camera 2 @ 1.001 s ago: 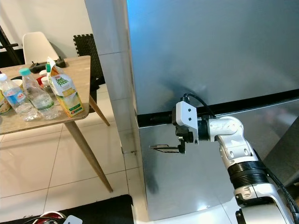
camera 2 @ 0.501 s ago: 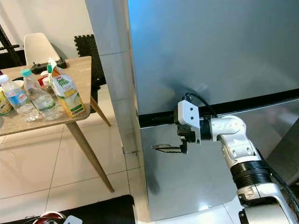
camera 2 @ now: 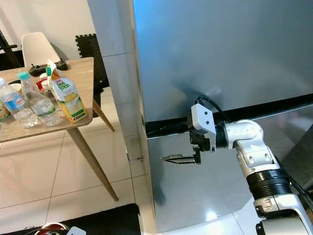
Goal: Restocking fridge
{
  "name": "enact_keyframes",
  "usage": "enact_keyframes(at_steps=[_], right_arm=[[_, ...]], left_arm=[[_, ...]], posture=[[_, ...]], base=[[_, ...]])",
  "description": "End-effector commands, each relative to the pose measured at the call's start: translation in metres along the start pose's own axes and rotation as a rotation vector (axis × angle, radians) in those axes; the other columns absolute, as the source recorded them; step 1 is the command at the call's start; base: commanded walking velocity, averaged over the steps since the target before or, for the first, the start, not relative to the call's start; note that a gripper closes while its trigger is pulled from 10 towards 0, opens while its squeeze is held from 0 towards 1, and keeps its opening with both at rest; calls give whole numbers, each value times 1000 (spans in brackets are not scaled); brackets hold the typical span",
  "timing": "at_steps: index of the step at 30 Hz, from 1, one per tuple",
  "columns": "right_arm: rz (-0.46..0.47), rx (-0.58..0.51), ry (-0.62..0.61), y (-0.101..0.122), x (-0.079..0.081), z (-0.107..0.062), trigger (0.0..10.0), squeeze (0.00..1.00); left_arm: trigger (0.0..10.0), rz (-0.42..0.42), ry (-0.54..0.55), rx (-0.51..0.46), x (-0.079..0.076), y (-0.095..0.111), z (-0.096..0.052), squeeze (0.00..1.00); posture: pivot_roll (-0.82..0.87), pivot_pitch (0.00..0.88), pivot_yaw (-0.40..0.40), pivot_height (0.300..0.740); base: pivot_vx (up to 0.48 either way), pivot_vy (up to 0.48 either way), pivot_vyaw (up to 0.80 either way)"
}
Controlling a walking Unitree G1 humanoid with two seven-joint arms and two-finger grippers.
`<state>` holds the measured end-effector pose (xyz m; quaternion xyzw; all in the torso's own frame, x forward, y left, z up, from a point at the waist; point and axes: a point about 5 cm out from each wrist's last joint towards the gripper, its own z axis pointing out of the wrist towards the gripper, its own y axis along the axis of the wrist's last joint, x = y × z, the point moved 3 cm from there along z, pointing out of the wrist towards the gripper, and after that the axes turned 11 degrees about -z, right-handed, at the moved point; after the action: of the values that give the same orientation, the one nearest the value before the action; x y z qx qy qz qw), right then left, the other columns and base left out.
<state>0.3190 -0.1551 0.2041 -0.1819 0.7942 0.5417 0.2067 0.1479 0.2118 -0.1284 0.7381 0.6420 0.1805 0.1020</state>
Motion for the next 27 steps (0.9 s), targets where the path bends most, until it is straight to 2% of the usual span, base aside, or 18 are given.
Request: enact_keyframes(at_steps=[1,5,15,27], right_arm=[[-119,66,149,13,5,7,10000,0],[-115,60,151,14,6,7,10000,0],[-102,-46,151,32,8,2,10000,0],[-103,-85,154,41,9,1,10000,0]], left_arm=[[10000,4,15,-1,2,-1,0,0],[10000,5,15,-1,2,-1,0,0],[10000,9,17,0,4,-1,0,0],[10000,8,18,-3,3,0,0,0]], posture=[[-95,0,9,740],[-95,0,9,740],[-94,0,11,740],[-94,0,12,740]], base=[[0,0,0],[0,0,0],[0,0,0],[0,0,0]])
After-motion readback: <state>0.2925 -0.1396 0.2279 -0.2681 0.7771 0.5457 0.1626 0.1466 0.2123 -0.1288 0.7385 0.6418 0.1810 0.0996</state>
